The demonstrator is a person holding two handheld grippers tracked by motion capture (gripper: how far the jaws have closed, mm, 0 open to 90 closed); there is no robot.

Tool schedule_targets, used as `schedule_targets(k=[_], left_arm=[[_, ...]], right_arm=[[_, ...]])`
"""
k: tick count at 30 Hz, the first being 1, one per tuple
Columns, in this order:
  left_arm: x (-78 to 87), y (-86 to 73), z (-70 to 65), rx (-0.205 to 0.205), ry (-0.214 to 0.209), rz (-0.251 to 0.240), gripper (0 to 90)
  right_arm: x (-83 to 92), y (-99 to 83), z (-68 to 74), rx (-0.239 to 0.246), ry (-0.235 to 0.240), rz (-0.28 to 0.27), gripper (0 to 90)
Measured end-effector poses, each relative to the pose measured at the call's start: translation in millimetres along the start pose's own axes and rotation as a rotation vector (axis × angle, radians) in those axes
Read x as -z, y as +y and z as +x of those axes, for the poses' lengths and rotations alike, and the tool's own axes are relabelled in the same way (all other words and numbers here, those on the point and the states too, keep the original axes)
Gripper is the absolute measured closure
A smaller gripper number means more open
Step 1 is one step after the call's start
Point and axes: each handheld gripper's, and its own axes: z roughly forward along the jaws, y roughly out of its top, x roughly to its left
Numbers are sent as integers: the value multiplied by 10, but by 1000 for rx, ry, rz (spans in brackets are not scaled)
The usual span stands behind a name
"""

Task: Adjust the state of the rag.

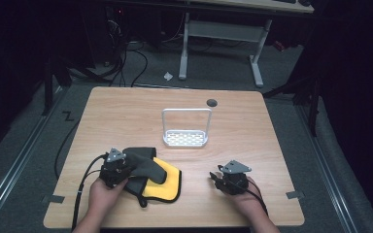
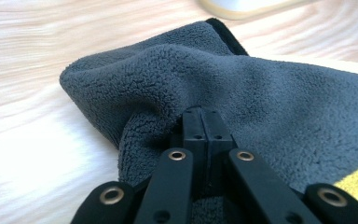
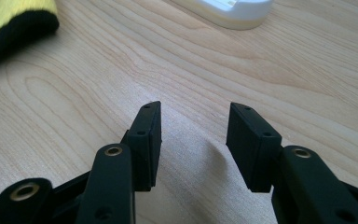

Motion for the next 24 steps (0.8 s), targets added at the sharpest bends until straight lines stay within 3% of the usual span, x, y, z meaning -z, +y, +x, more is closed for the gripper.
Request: schedule_targets(k=[5, 6, 7, 12, 18, 24], left_arm=[[-94, 20, -286, -14, -41, 3, 900], [-94, 20, -286, -14, -41, 3, 900], [-129, 30, -396, -23, -52, 5, 900], [-209, 50, -603, -41, -79, 5, 900], [-231, 65, -654, -40, -101, -5, 888], [-35, 120, -591, 3, -133, -72, 707]], right_arm=[[8, 2, 2, 0, 3, -3, 560], [9, 2, 2, 0, 4, -3, 560], [10, 2, 2, -2, 4, -4, 560], [16, 2, -3, -1, 6, -6, 560], [13, -4, -6, -4, 4, -2, 560], [17, 3, 4, -6, 11, -9, 560]])
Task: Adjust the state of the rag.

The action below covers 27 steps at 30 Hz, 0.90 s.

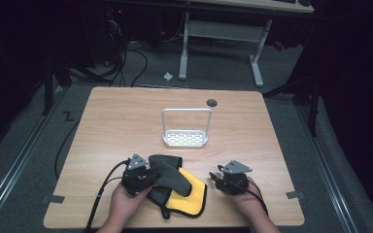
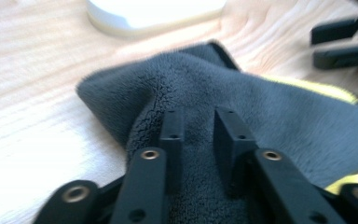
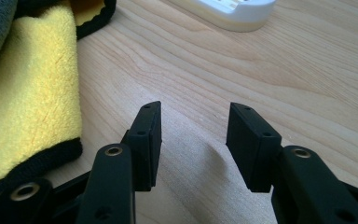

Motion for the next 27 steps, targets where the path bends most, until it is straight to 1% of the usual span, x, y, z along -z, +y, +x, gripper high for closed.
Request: schedule_targets(k=[3, 4, 5, 6, 7, 10, 12, 13, 14, 15, 16, 17, 18, 19, 21, 22, 23, 24, 25, 26, 27], left_arm=[[79, 48, -81, -24, -32, -23, 640], [79, 48, -81, -24, -32, -23, 616], [85, 73, -167, -48, -62, -27, 591], [85, 73, -167, -48, -62, -27, 570], [57, 88, -273, -78, -78, -21, 549], [-7, 94, -419, -115, -113, 0, 496], [-61, 83, -497, -140, -120, 23, 472], [-61, 83, -497, -140, -120, 23, 460], [-122, 57, -545, -163, -116, 46, 455], [-156, 39, -562, -168, -112, 62, 453], [-156, 39, -562, -168, -112, 62, 453], [-221, -3, -591, -195, -94, 93, 455], [-221, -3, -591, -195, -94, 93, 458], [-270, -46, -609, -226, -62, 114, 473], [-294, -79, -603, -230, -52, 122, 506], [-297, -94, -604, -241, -39, 122, 533], [-297, -94, -604, -241, -39, 122, 569], [-305, -124, -606, -264, -18, 122, 609], [-305, -124, -606, -264, -18, 122, 648], [-306, -138, -603, -272, -8, 120, 695], [-302, -146, -581, -270, -5, 116, 731]], right_arm=[[17, 24, 14, -9, 1, -14, 559], [17, 24, 14, -9, 1, -14, 559], [32, 48, 43, -6, 9, -27, 556], [39, 55, 57, -4, 12, -30, 554], [45, 67, 78, 1, 15, -36, 552], [67, 100, 155, 16, 30, -50, 532], [84, 126, 209, 28, 38, -61, 520], [96, 139, 238, 29, 42, -67, 519], [107, 150, 260, 37, 47, -76, 516], [116, 159, 282, 40, 57, -82, 514], [121, 165, 308, 41, 67, -85, 513], [121, 169, 332, 46, 74, -84, 511], [114, 169, 356, 52, 82, -83, 510], [101, 168, 376, 61, 90, -79, 510], [67, 162, 422, 67, 107, -59, 510], [48, 158, 437, 73, 112, -50, 510], [28, 154, 451, 74, 117, -40, 511], [8, 150, 459, 75, 125, -32, 515], [-11, 146, 470, 72, 133, -23, 518], [-29, 142, 478, 74, 140, -10, 521], [-50, 136, 488, 76, 146, 1, 529]])
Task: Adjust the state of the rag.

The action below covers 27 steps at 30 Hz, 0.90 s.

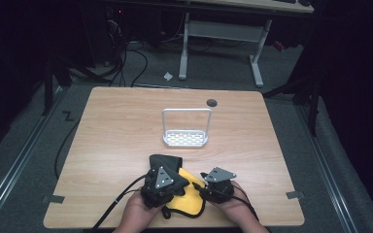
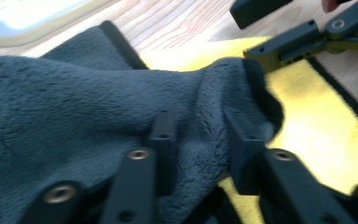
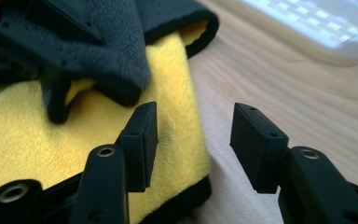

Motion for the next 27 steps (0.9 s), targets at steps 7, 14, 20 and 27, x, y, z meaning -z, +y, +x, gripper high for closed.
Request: schedule_targets(k=[7, 14, 20, 27], left_arm=[[91, 20, 87, 53, -30, -38, 815], [396, 57, 355, 138, -1, -139, 815], [582, 5, 601, 213, 27, -186, 814], [597, -92, 740, 267, 13, -178, 810]], right_arm=[[-34, -10, 58, 23, 36, 33, 779], [40, 24, 5, 27, 1, 7, 851], [125, 1, -157, -13, -52, -16, 850], [235, -52, -393, -54, -128, -34, 849]])
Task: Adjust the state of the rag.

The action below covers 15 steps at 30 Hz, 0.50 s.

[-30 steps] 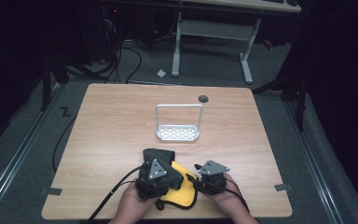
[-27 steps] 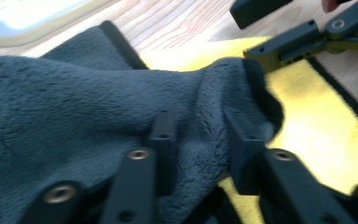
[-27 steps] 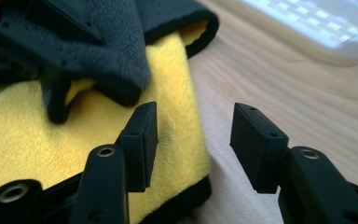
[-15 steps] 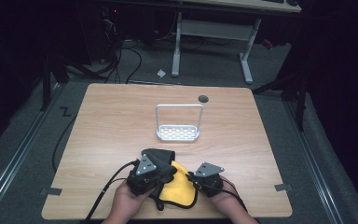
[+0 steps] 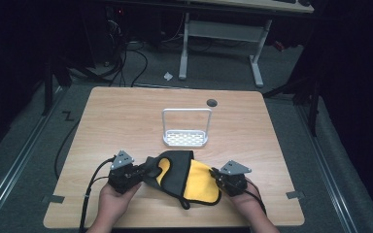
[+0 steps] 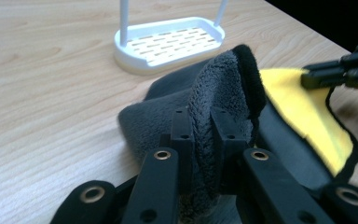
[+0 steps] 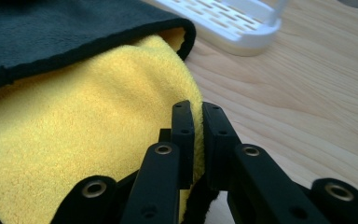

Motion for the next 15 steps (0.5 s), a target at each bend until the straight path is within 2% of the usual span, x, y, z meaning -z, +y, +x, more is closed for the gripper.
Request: schedule_targets(k=[2, 5, 8, 10, 12, 15], left_arm=[[-40, -57, 17, 11, -9, 30, 806], [-106, -183, 18, 21, -15, 91, 800], [-136, -301, 28, 42, -14, 139, 785], [-101, -339, 47, 62, -12, 136, 750], [-38, -347, 59, 66, 11, 131, 697], [82, -360, 97, 80, 47, 115, 662]], right_arm=[[30, -22, -82, -26, -14, -5, 849], [46, -52, -156, -34, -37, 1, 848], [12, -86, -182, -34, -37, 26, 845], [-37, -108, -174, -23, -37, 55, 841], [-75, -124, -168, -15, -37, 70, 835], [-94, -130, -172, -16, -40, 74, 825]])
